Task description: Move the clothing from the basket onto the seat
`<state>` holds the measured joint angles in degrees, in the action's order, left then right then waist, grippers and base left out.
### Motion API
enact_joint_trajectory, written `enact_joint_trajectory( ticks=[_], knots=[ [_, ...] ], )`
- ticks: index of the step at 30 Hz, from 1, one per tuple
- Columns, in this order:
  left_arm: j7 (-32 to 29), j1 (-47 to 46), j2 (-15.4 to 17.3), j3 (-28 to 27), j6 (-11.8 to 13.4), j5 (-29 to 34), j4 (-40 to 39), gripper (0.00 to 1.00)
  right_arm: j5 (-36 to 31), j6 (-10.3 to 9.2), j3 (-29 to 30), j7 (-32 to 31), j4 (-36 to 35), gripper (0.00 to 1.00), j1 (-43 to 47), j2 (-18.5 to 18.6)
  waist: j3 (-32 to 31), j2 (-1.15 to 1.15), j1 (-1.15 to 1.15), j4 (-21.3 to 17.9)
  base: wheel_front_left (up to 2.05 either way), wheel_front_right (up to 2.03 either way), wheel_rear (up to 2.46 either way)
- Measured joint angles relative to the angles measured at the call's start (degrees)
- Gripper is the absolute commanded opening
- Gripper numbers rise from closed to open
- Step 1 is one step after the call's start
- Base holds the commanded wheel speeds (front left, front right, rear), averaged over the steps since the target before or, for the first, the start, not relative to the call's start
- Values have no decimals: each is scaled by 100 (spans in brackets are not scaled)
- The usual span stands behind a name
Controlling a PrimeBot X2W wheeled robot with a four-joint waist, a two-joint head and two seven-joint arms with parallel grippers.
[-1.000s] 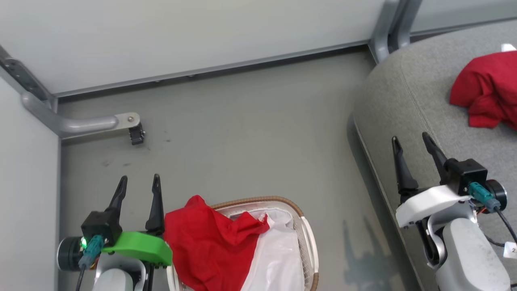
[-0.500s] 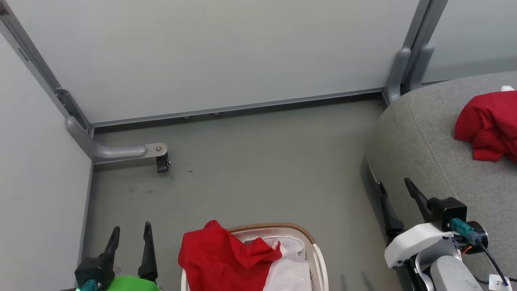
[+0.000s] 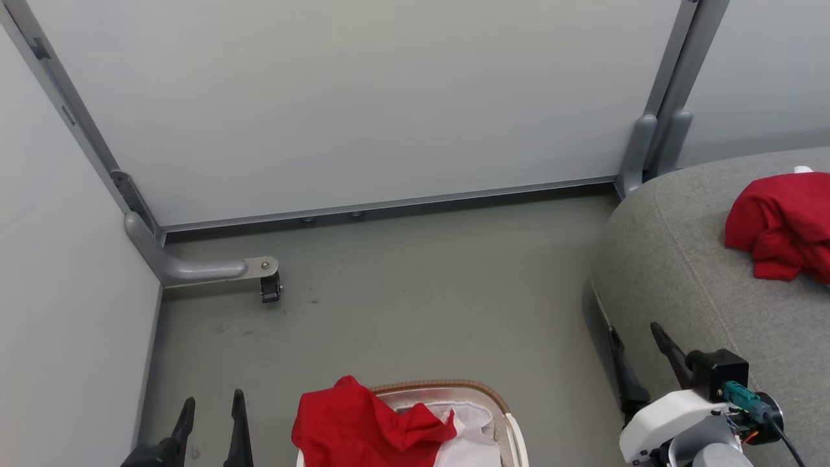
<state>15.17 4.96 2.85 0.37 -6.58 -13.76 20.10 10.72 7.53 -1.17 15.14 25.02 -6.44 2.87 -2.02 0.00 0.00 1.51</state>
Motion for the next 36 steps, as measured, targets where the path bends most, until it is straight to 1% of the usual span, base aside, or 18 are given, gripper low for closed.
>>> enact_joint_trajectory(
  ticks=[6,14,17,21,36],
  knots=[
    [0,-4,0,69,-8,-71,88,100,13,-1,-40,0,-1,100,0,-3,58,0,0,-3,0,0,0],
    [-1,-338,-1,658,-48,-212,390,100,40,-1,-154,0,47,100,-98,-5,349,0,0,-66,0,0,0],
    [0,-658,-1,948,-54,-335,609,100,19,0,-175,0,-7,100,-304,-9,583,0,0,-108,0,0,0],
    [0,-1018,-3,1201,-56,-447,937,100,12,-1,-215,0,-19,100,-491,-7,914,0,0,-172,0,0,0],
    [0,-2520,-10,2102,-80,-367,2304,100,115,0,-359,0,-194,100,-1265,-7,2426,0,0,-542,0,0,0]
  ],
)
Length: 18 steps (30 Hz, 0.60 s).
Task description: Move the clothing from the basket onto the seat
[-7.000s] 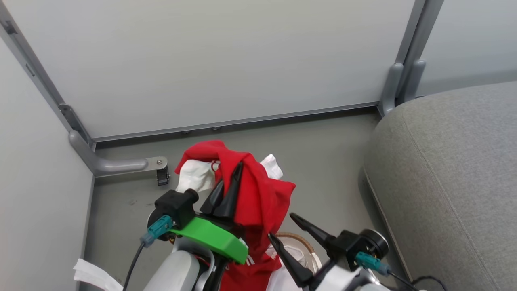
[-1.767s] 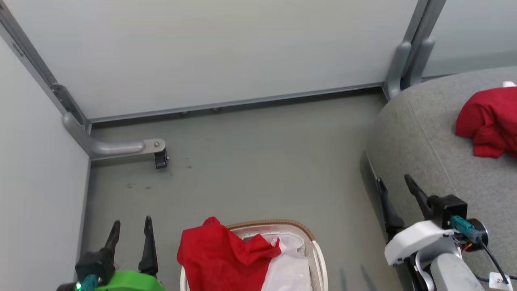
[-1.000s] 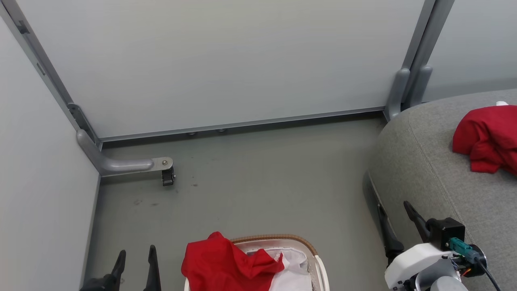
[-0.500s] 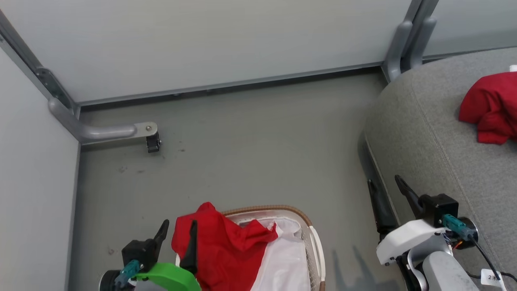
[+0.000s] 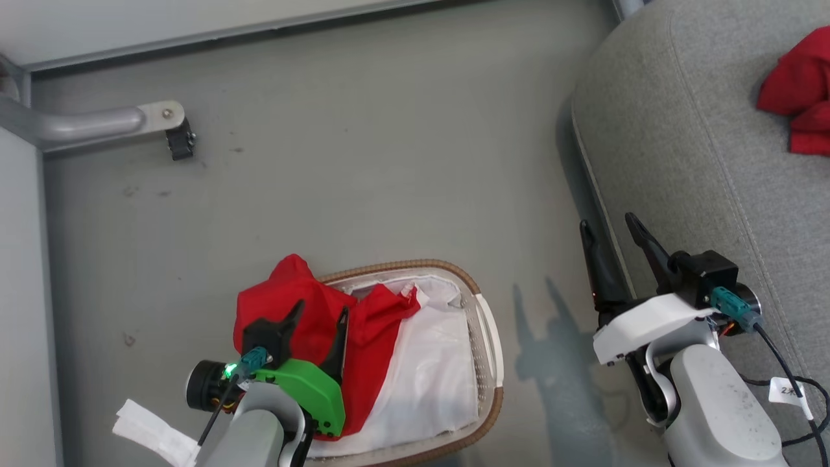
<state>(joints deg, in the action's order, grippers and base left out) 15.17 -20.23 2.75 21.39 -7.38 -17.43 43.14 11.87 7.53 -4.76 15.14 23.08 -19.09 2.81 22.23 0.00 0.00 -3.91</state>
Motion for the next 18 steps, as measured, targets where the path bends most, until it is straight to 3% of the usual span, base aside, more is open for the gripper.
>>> enact_joint_trajectory(
  ticks=[18],
  knots=[
    [0,-1709,0,1241,-1,204,1682,100,94,-1,-367,0,-436,100,-673,3,1785,0,1,-434,0,0,0]
  ],
)
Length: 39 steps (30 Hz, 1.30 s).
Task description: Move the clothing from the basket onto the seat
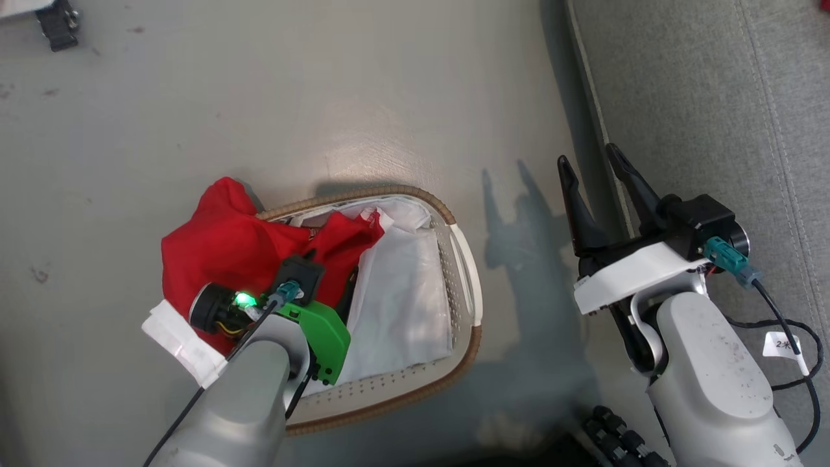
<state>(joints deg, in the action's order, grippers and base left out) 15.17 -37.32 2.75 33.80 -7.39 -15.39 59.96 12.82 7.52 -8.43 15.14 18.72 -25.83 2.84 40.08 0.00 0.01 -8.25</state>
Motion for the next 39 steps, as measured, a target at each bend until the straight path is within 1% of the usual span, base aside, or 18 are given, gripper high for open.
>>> enact_joint_trajectory(
  ticks=[4,8,14,19,23,27,31,32,33,34,35,39],
  knots=[
    [0,-319,-2,198,-1,134,420,100,-14,0,-62,0,-86,100,-86,-1,321,0,0,-78,0,0,0],
    [0,-577,14,230,10,178,701,100,-21,0,-70,0,-100,100,-96,-1,590,0,0,-144,0,0,0],
    [0,-881,66,393,240,400,933,100,-76,0,-26,0,-151,100,-119,-1,901,0,0,-193,0,0,0],
    [-5,-1038,182,623,366,621,1199,100,-91,1,-88,0,-214,100,-138,-1,1109,0,0,-210,0,0,0],
    [-183,-1138,208,755,481,749,1302,100,-113,1,-100,0,-290,100,-180,-1,1238,0,0,-238,0,0,0],
    [-485,-1215,201,910,425,814,1358,100,-159,0,-79,0,-318,100,-179,-2,1328,0,0,-229,0,0,0],
    [-661,-1295,199,991,392,847,1379,100,-200,1,-80,0,-316,100,-174,-3,1334,0,0,-172,0,0,0],
    [-688,-1298,199,1000,392,847,1382,95,-201,1,-82,0,-315,100,-174,-3,1327,0,0,-167,0,0,0],
    [-767,-1299,199,1016,390,846,1384,65,-203,0,-87,0,-312,100,-174,-2,1315,0,0,-164,0,0,0],
    [-803,-1299,199,1027,381,844,1390,9,-212,0,-97,0,-309,100,-174,0,1303,0,0,-162,0,0,0],
    [-804,-1299,199,1027,381,835,1391,0,-220,0,-108,0,-304,100,-174,-2,1291,0,0,-161,0,0,0],
    [-804,-1291,198,970,360,721,1396,0,-229,0,-114,0,-279,100,-174,-1,1233,0,0,-162,0,0,0]
  ],
)
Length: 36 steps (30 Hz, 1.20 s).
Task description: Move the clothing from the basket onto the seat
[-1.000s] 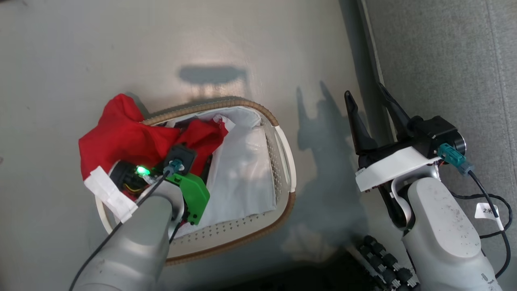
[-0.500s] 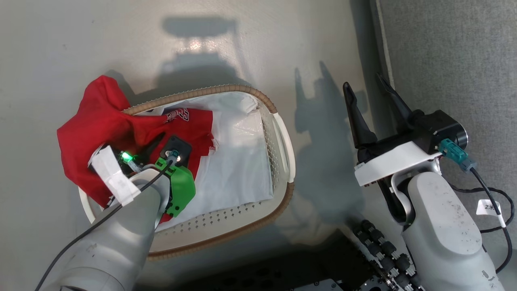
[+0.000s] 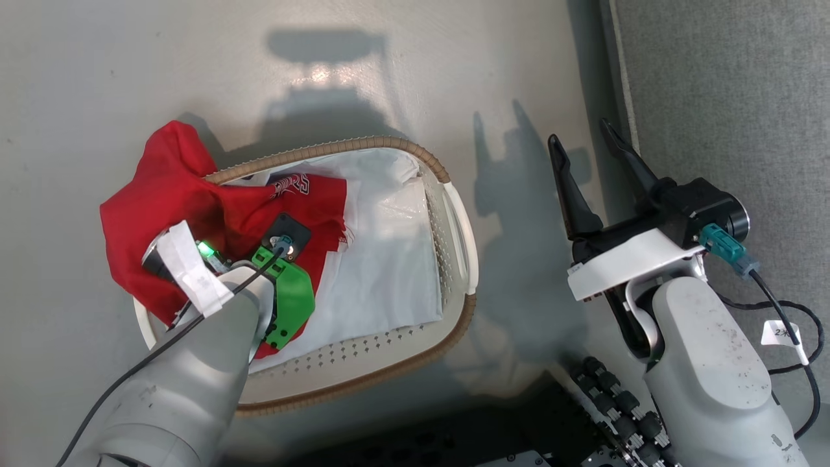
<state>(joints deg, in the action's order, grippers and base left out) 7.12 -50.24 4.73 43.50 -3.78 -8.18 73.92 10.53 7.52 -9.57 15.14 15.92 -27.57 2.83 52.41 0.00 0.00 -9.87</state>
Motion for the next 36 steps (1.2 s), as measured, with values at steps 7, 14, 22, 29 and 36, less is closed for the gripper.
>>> enact_joint_trajectory(
  ticks=[7,14,22,29,36],
  knots=[
    [419,270,-69,-69,-23,-230,3,0,46,0,-34,0,92,100,11,0,-270,0,0,-23,0,0,0],
    [714,508,-154,-229,-7,-542,-41,0,103,0,-55,0,229,100,65,0,-698,0,0,-45,0,0,0],
    [784,871,-174,-377,29,-826,-249,0,164,0,-101,0,388,100,172,-1,-1237,0,0,-23,0,0,0],
    [799,1341,-180,-627,240,-910,-1124,7,156,0,22,0,504,100,370,-1,-1749,0,0,48,0,0,0],
    [801,2096,-101,-1163,380,-853,-2264,100,154,1,118,0,572,100,666,-2,-2343,0,-1,175,0,0,0]
  ],
)
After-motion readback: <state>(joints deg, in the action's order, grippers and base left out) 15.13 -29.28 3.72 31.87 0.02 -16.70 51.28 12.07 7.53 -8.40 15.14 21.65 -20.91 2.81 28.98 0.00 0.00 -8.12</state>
